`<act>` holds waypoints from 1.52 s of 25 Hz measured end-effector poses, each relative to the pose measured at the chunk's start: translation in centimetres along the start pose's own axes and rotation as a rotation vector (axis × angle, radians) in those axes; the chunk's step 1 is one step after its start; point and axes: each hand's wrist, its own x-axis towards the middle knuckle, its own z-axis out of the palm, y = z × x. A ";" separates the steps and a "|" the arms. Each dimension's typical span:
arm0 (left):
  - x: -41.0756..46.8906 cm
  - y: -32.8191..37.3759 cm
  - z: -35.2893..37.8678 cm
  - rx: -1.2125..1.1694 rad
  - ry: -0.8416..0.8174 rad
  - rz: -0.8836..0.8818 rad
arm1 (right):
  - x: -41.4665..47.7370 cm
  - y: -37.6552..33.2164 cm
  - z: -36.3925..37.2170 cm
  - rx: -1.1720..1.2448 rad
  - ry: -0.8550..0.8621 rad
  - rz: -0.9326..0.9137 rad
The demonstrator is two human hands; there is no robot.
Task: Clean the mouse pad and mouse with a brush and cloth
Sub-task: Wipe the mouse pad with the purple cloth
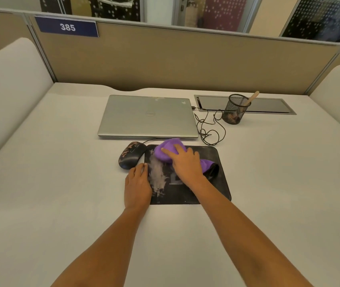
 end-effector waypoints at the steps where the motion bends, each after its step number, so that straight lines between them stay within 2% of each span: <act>1: 0.0 0.1 -0.1 0.008 -0.007 -0.003 | 1.0 -0.4 -0.3 0.041 -0.022 0.095; 3: -0.1 0.2 -0.1 0.012 -0.010 -0.002 | 1.6 -2.2 -0.6 0.082 -0.023 0.167; 6: -0.1 0.3 0.0 -0.023 0.019 0.009 | -1.3 -4.5 0.1 0.041 -0.002 0.046; 10: -0.2 0.1 -0.1 -0.019 0.016 0.017 | -3.5 -2.9 0.8 0.021 0.061 -0.083; 15: -0.2 0.4 -0.3 0.028 -0.026 -0.017 | 2.0 -2.5 -0.2 0.051 0.023 0.142; 20: -0.3 0.3 -0.3 -0.027 0.021 0.018 | -1.9 -4.0 0.2 0.142 0.023 -0.024; 22: -0.2 0.3 -0.3 -0.009 0.002 0.003 | -1.1 -3.0 0.1 0.071 0.066 -0.052; 27: -0.2 0.4 -0.3 0.013 -0.011 -0.019 | 3.2 -4.8 -0.3 -0.023 0.046 0.104; 31: -0.2 0.2 -0.3 0.011 -0.015 -0.003 | -0.3 -4.6 0.7 0.119 0.015 0.017; 33: -0.2 0.3 -0.4 0.014 -0.020 0.000 | 0.0 -3.9 0.6 0.050 0.033 -0.013; 38: -0.1 0.3 -0.5 0.031 -0.023 -0.011 | 2.4 -5.2 -0.2 -0.004 0.029 0.107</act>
